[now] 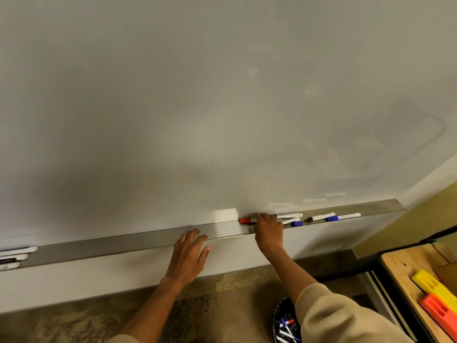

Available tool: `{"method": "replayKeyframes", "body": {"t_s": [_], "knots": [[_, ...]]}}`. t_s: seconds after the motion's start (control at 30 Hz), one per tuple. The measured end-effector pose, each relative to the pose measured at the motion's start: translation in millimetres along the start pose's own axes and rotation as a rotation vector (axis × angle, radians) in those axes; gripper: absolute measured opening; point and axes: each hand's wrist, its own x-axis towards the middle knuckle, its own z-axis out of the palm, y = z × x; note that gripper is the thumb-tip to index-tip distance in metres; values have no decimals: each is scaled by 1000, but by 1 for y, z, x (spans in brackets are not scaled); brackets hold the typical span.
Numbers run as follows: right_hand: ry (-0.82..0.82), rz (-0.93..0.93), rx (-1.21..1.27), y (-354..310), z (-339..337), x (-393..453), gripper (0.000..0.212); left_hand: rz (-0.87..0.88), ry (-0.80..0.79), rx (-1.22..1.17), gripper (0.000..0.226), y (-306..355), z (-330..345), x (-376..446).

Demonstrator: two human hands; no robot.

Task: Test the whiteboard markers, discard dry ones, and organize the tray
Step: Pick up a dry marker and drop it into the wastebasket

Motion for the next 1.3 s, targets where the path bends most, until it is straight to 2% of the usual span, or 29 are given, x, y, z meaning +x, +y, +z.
{"method": "replayKeyframes", "body": {"t_s": [0.17,0.33,0.47,0.63,0.77,0.83,0.93,1.03,1.1,1.2,1.23,1.3], "knots": [[-56,-28,-131,10,4,16,41,-49,-25,-41,54,8,5,2],[-46,-51,-152,12,12,17,45,-84,-25,-61,48,15,1,5],[41,-146,-45,6,17,18,46,-73,-20,-51,55,21,-3,11],[170,-356,107,-15,8,10,57,-69,-58,-87,67,30,-16,23],[202,-440,232,-31,-4,-3,32,-46,-56,-131,52,36,-26,35],[182,-469,268,-35,-8,-9,28,-20,-38,-147,43,40,-31,40],[240,-490,315,-40,-13,-18,25,23,-18,-189,20,41,-38,43],[365,-394,428,-41,-21,-22,21,52,14,-222,14,40,-48,46],[434,-190,578,-44,-32,-28,36,59,23,-248,14,41,-57,48],[384,130,970,-58,-60,-41,61,90,48,-287,16,50,-69,52],[343,212,1104,-65,-70,-45,63,115,67,-301,23,54,-72,53],[284,338,1308,-79,-85,-50,53,164,106,-315,32,63,-78,54]]}}
